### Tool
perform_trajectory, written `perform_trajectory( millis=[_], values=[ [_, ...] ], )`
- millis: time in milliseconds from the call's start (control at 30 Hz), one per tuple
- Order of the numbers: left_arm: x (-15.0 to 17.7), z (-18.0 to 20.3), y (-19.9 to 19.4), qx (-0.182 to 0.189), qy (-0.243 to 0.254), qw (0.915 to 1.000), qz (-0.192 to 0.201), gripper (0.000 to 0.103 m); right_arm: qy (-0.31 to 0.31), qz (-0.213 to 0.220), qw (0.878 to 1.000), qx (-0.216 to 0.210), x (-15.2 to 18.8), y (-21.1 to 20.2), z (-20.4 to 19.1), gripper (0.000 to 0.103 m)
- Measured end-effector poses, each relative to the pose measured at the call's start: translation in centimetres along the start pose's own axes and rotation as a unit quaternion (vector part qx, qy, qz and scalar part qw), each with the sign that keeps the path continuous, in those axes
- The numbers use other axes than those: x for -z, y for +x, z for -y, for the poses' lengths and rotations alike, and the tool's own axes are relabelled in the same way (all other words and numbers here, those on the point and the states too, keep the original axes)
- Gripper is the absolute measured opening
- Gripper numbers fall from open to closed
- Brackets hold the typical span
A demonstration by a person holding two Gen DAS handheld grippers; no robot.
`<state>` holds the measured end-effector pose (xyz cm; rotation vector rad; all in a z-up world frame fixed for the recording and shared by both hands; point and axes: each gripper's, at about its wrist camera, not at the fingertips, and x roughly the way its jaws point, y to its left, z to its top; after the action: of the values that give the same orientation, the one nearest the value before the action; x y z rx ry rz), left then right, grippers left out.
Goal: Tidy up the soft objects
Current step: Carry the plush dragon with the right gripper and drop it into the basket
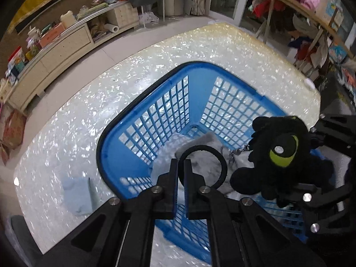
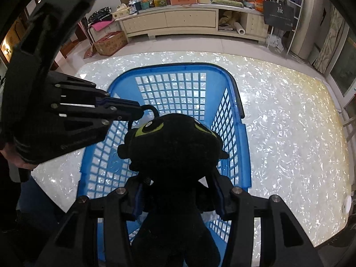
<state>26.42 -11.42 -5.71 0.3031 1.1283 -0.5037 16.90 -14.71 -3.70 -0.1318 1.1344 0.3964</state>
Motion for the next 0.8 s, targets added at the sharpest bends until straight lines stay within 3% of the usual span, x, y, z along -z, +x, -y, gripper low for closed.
perform_trajectory(
  millis=[300, 600, 733, 800],
  values=[
    [-1.6, -0.2, 3.2, -0.004, 0.041, 0.999, -0.018, 0.004, 0.008, -0.014, 1.0, 0.002, -0.1, 1.1, 0.8, 0.047],
    [-2.1, -0.7, 3.7, -0.011, 0.057, 0.9982, -0.014, 0.007, 0.0, -0.01, 1.0, 0.009, 0.4, 0.8, 0.5, 0.047],
    [-2.2, -0.7, 3.1, -0.016, 0.069, 0.9974, -0.012, 0.021, -0.002, -0.012, 1.0, 0.007, 1.0, 0.2, 0.3, 0.047],
    [-2.1, -0.8, 2.6, -0.015, 0.068, 0.9975, -0.007, 0.045, -0.003, -0.014, 1.0, 0.007, 0.9, 0.3, 0.5, 0.048]
  ],
)
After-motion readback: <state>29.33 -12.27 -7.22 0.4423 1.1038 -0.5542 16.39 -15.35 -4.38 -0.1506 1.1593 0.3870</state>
